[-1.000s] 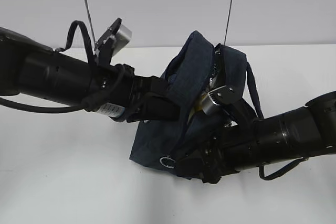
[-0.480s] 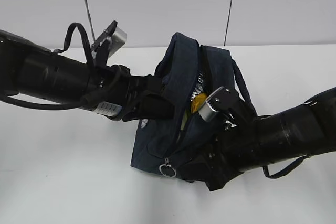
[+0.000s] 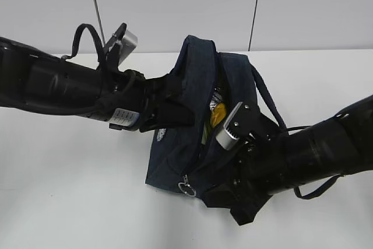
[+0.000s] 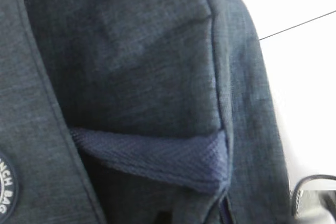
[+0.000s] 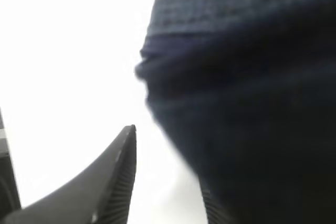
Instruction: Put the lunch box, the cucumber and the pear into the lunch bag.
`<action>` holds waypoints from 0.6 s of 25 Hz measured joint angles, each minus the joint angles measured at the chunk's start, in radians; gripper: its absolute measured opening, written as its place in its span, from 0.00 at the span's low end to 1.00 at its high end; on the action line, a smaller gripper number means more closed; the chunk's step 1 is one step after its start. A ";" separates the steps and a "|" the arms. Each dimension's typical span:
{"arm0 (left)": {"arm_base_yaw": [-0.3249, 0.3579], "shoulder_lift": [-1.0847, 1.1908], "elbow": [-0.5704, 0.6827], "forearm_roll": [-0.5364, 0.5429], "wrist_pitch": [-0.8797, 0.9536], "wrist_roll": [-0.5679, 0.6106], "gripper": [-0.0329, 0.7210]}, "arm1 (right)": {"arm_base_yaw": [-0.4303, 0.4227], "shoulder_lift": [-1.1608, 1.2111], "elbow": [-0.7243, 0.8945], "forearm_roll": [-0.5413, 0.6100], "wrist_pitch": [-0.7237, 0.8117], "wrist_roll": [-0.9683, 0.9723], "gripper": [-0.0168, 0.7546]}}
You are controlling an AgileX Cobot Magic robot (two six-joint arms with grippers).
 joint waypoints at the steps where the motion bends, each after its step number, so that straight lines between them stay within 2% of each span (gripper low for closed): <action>1: 0.000 0.004 0.000 -0.003 0.000 -0.002 0.02 | 0.016 0.000 0.000 0.004 -0.011 -0.015 0.43; 7: 0.000 0.015 0.000 -0.025 0.000 -0.033 0.02 | 0.121 0.000 0.000 0.078 -0.167 -0.094 0.43; 12: 0.000 0.023 0.000 -0.029 0.001 -0.040 0.02 | 0.129 0.000 0.000 0.212 -0.203 -0.185 0.43; 15: 0.000 0.023 0.000 -0.030 0.001 -0.040 0.02 | 0.129 0.000 0.000 0.238 -0.210 -0.213 0.43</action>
